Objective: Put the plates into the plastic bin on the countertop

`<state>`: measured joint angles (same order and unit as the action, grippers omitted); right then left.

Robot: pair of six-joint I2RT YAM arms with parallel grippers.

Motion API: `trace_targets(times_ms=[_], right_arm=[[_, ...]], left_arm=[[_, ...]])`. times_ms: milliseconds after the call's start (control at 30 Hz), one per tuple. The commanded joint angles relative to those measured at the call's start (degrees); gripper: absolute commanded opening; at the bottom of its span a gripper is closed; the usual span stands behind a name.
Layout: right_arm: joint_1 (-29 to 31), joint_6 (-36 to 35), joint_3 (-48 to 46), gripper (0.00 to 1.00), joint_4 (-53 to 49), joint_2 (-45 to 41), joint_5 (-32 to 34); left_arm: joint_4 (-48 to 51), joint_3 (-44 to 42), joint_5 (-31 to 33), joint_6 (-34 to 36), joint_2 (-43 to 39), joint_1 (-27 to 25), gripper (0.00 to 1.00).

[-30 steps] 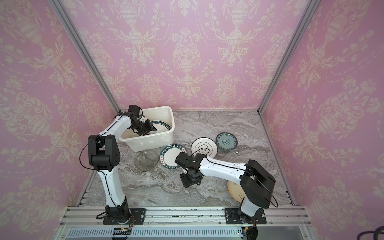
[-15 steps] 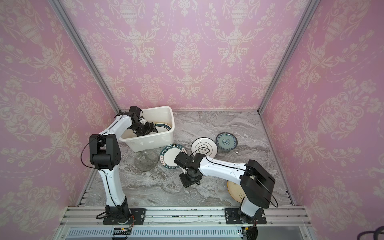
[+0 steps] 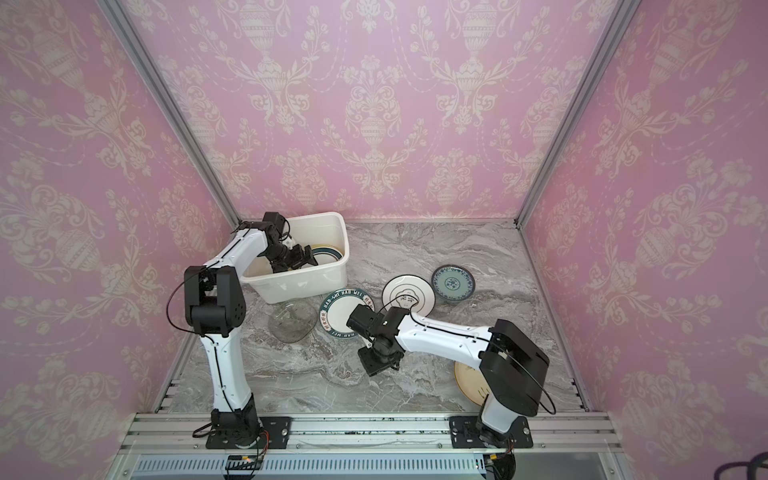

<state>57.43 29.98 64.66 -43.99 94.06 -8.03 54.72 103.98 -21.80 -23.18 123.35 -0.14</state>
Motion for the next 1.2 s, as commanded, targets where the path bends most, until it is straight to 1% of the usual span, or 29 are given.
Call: trace_targets(times_ms=[0, 67, 167, 267, 367, 433, 500, 567, 667, 767, 833, 933, 1000, 1033, 1100, 1167], right_arm=[[0.32, -0.62, 1.17, 0.47, -1.63, -1.23, 1.99], [0.07, -0.62, 0.91, 0.49, -1.63, -3.19, 3.31], [-0.51, -0.10, 0.04, 0.54, -1.42, -8.10, 8.05], [-1.57, 0.30, -1.22, 0.61, -0.84, -14.16, 13.92], [-3.59, 1.43, -2.55, 0.72, -0.83, -20.05, 19.23], [-5.72, 2.57, -3.45, 0.75, -0.84, -23.59, 20.49], [-8.41, 3.94, -4.46, 0.85, -1.01, -27.05, 20.52], [-11.15, 7.76, -5.75, 0.91, -1.02, -30.53, 20.54], [-13.36, 8.73, -7.58, 1.00, -0.17, -35.08, 20.95], [-14.28, 11.18, -9.80, 1.00, 1.45, -38.86, 24.08], [-15.21, 12.63, -11.14, 1.00, 2.84, -40.86, 24.29], [-16.73, 15.56, -12.72, 1.00, 4.17, -42.92, 23.52], [-18.01, 16.19, -13.94, 1.00, 6.09, -43.67, 20.71], [-18.60, 16.74, -14.63, 1.00, 7.06, -43.86, 19.11], [-19.48, 18.87, -15.97, 1.00, 8.65, -44.22, 17.59], [-20.06, 21.87, -18.18, 1.00, 10.59, -44.72, 17.30]], left_arm=[[3.47, 1.37, 4.49, 1.56, -1.23, 0.05, 0.99], [3.51, 1.71, 5.54, 1.56, -2.64, 0.05, 0.99], [4.38, 2.82, 7.50, 1.58, -4.83, 0.05, 0.99], [4.37, 2.95, 8.62, 1.24, -7.23, 0.14, 0.99], [4.04, 2.85, 8.92, 0.81, -9.36, 0.14, 0.99], [4.16, 2.68, 9.28, 0.64, -10.89, 0.14, 0.99], [3.51, 1.96, 9.32, 0.36, -12.83, 0.14, 0.99], [2.58, 0.92, 9.15, -0.06, -15.33, 0.14, 0.99], [0.96, -0.94, 9.59, -0.98, -19.72, 0.14, 0.99], [-1.53, -3.56, 9.63, -1.52, -25.19, 0.14, 0.99], [-4.24, -5.80, 8.61, -1.82, -29.54, 0.14, 0.99], [-8.59, -8.55, 3.25, -2.50, -35.54, 0.24, 0.99], [-11.32, -9.72, -2.36, -3.63, -38.40, 0.16, 0.99], [-12.19, -9.56, -4.90, -4.09, -39.23, -0.15, 0.99], [-11.13, -7.44, -7.65, -3.56, -39.86, -1.94, 0.99], [-6.92, -2.83, -6.70, -1.19, -38.96, -6.27, 0.99]])
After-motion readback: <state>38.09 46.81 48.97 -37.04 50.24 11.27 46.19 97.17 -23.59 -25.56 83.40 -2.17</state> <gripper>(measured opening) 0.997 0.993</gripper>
